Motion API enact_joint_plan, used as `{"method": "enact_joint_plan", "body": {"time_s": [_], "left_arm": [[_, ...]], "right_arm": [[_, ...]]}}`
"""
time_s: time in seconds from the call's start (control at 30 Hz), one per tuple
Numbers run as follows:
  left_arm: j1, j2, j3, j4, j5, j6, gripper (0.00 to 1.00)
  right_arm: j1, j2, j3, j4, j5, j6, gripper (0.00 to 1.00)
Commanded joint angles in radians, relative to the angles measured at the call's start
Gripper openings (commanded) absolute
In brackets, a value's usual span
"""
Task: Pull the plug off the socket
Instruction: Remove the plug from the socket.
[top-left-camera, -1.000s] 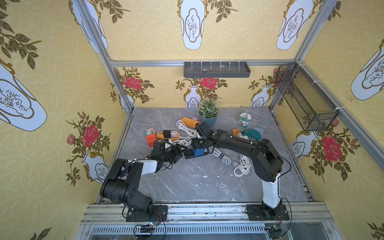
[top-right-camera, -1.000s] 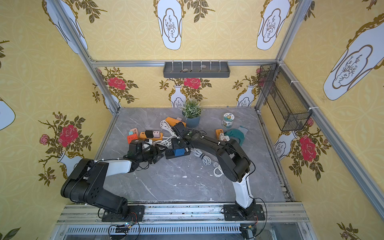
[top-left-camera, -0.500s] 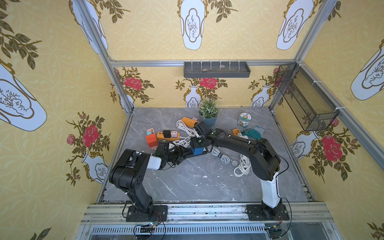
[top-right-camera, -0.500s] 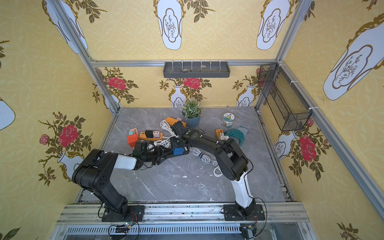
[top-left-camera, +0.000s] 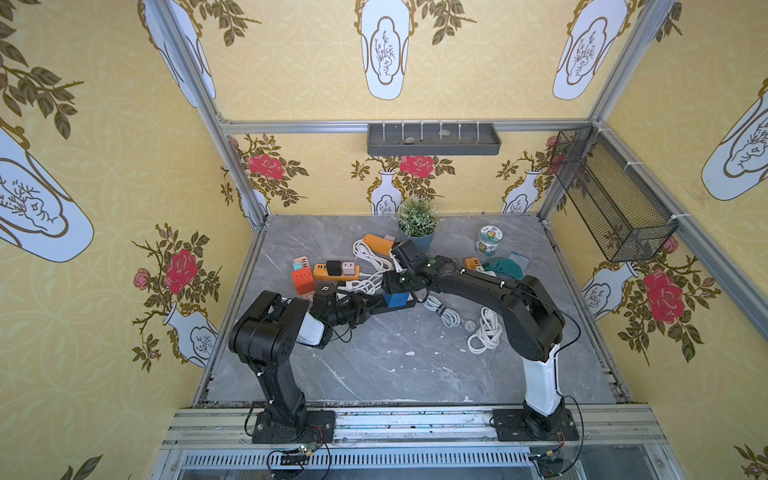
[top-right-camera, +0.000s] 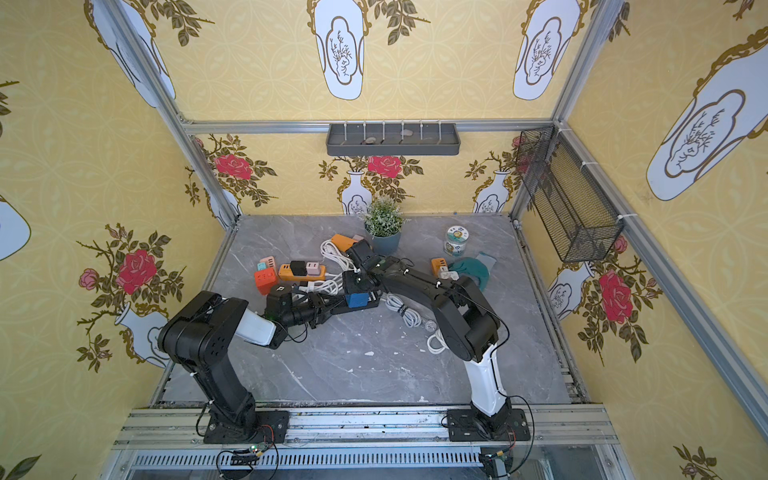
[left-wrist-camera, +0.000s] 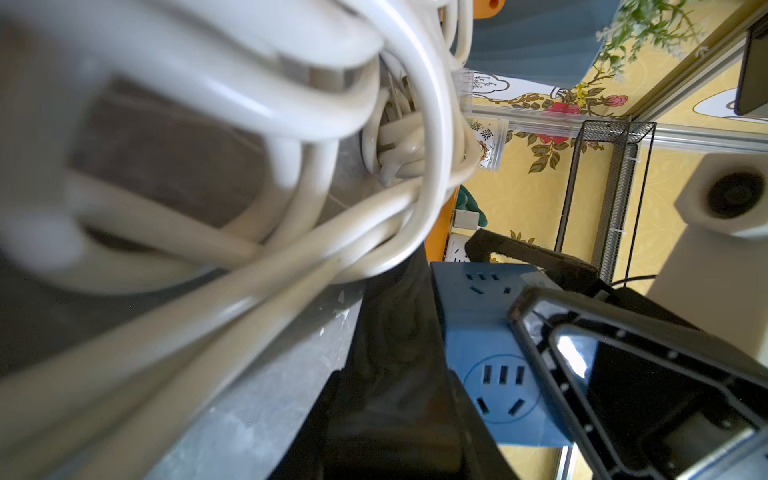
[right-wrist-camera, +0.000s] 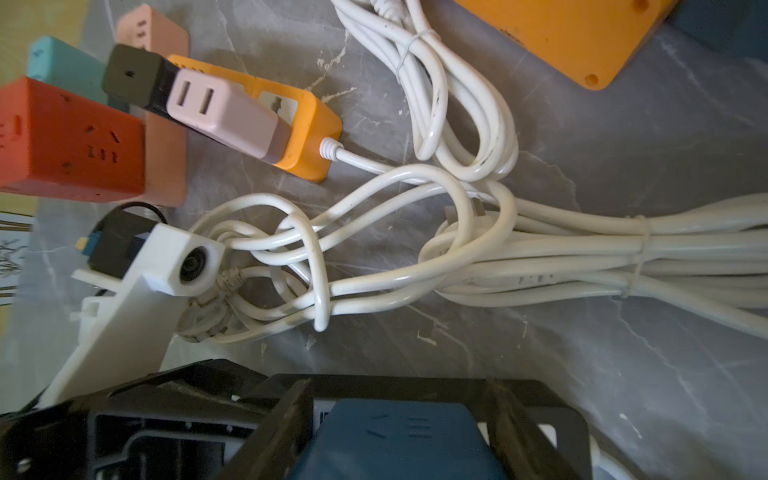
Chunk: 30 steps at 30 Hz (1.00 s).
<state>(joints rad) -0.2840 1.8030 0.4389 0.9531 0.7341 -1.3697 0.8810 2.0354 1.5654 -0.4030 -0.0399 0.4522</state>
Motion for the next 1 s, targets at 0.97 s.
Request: {"method": "enact_joint_plan", "body": {"time_s": [0.97], "left_arm": [[-0.017, -0.107, 0.189, -0.754, -0.251, 0.385, 0.12]], "right_arm": [[-0.053, -0.333, -0.277, 0.095, 0.094, 0.168, 0.37]]}}
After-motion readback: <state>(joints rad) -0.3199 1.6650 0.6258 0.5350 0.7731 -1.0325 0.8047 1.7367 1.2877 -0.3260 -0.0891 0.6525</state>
